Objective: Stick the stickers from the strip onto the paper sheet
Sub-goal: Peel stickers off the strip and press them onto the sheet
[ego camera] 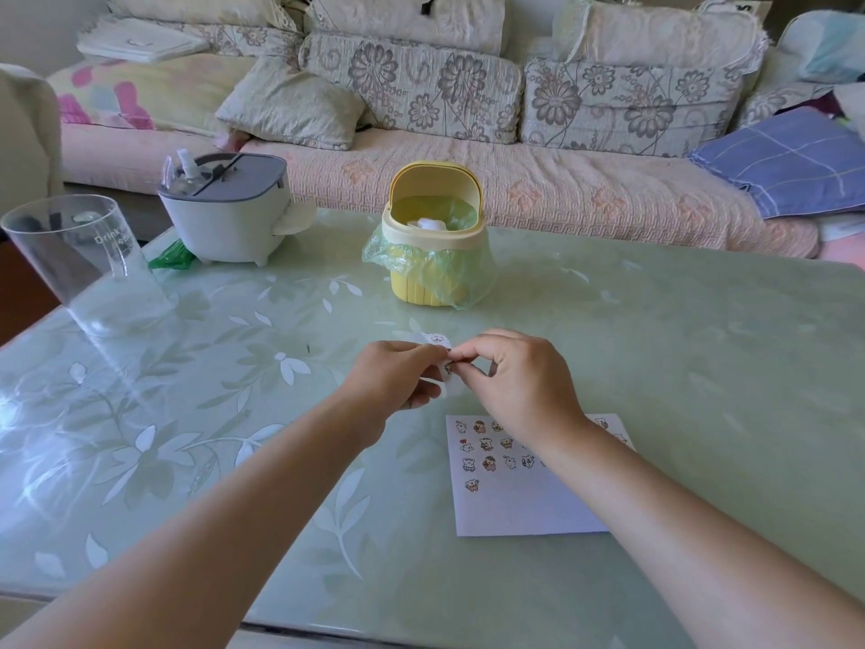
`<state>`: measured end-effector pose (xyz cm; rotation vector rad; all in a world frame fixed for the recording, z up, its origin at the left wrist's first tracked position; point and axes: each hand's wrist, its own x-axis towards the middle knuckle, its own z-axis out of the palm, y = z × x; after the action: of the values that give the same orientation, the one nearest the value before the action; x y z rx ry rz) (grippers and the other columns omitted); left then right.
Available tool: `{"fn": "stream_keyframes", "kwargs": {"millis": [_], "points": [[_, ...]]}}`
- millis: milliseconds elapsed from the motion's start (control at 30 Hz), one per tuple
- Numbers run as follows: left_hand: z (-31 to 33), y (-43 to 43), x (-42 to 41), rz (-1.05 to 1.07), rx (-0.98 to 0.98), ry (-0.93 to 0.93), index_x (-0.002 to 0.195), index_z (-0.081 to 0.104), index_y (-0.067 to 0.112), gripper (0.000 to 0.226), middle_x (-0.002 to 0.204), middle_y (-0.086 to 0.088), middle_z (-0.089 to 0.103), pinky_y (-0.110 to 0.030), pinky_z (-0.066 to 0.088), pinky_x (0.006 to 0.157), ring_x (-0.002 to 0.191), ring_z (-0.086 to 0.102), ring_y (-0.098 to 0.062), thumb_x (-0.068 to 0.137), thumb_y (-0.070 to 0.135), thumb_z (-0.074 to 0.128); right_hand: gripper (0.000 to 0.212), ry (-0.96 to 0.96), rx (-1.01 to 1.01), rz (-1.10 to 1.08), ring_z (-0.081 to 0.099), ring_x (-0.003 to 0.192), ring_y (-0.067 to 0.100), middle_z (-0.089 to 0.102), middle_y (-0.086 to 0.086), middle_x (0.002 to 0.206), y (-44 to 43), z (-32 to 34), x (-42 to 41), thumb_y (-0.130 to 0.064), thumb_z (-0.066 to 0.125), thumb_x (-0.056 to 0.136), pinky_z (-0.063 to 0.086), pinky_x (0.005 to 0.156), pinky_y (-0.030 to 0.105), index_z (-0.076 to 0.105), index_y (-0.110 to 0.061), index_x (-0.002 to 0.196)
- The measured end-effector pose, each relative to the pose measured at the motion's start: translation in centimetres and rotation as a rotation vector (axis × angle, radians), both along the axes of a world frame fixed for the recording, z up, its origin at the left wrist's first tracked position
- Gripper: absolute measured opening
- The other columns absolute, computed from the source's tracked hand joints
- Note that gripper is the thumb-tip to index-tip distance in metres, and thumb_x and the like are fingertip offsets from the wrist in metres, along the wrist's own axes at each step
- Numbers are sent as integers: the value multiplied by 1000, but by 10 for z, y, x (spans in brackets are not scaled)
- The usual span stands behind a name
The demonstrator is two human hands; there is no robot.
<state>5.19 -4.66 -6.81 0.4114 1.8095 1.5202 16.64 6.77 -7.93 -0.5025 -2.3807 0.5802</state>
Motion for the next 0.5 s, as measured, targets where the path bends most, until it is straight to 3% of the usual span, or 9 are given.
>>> {"fn": "stream_keyframes", "kwargs": {"millis": [267,367,500], "points": [[-6,3,2,52,-43,37,86,73,5,19,78,-4,69,-25,54,66,60,62,-16,90,22,64,6,-53,16,60,50,59,-3,64,-15,88,1,-4,0,-27,79,83,36,53,22,77,-33,83],[-11,3,4,30,-138,260,83,72,9,25,81,-6,71,-31,56,70,61,64,-15,91,29,60,5,-77,-127,95,51,58,4,63,-17,86,-1,-1,3,-29,78,84,44,57,24,75,-31,80],[-13,0,9,-38,-303,652,75,65,22,23,71,-1,66,-33,50,62,68,64,-21,92,34,56,8,-176,-484,66,47,47,9,58,-15,54,0,8,10,-27,79,84,39,48,18,76,-28,76]]}}
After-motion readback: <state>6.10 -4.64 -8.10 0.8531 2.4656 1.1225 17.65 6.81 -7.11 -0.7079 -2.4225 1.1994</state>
